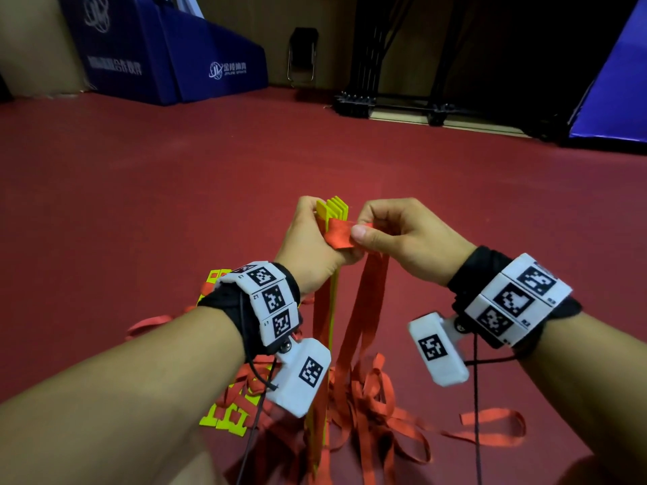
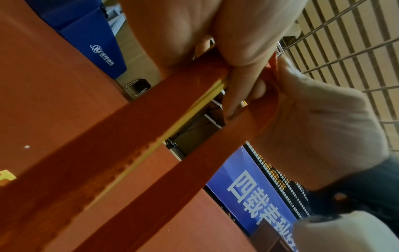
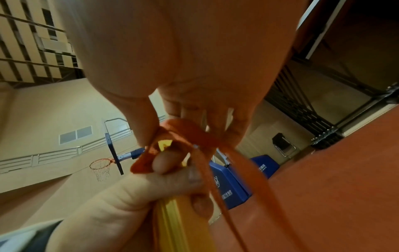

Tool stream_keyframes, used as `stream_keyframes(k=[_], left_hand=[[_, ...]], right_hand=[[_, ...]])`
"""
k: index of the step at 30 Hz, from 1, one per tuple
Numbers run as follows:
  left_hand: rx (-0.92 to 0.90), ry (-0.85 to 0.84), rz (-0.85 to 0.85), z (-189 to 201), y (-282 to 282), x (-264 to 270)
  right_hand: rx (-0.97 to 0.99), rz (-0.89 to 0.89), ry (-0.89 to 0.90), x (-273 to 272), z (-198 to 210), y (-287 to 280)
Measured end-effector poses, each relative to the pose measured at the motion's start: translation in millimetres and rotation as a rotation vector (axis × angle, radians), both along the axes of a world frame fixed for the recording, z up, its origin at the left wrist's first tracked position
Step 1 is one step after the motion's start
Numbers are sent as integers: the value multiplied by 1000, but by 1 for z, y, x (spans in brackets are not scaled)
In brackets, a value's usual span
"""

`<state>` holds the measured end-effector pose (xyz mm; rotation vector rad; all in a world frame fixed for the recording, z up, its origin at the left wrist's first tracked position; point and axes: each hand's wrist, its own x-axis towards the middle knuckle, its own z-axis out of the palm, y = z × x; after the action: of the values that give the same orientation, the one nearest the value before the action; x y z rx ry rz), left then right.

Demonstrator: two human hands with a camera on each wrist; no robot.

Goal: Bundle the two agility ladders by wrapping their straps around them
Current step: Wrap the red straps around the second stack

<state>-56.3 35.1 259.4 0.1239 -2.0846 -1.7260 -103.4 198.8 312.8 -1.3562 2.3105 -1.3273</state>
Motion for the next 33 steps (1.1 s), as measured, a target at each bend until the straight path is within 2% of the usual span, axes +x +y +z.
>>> stream_keyframes(k=[5, 9, 15, 19, 23, 26, 30, 33], left_hand=[[-83, 11, -72, 0, 2, 4], [-95, -27, -58, 2, 2, 4], [-42, -71, -40, 2, 6, 1], [5, -29, -71, 6, 11, 3], [29, -14, -117, 6, 13, 4], [38, -6, -163, 10, 13, 9], [126, 22, -256, 13, 17, 13], [199, 44, -317, 14, 20, 15]], right_hand=[[63, -1, -28, -4, 5, 6], [180, -23, 130, -2, 8, 9], [105, -85, 254, -3, -6, 4], [28, -92, 295, -2, -10, -1], [-63, -111, 207, -2, -11, -3], [-143, -83, 55, 0, -8, -4], [-187, 23, -50, 4, -3, -4], [-278, 132, -228, 7, -2, -4]])
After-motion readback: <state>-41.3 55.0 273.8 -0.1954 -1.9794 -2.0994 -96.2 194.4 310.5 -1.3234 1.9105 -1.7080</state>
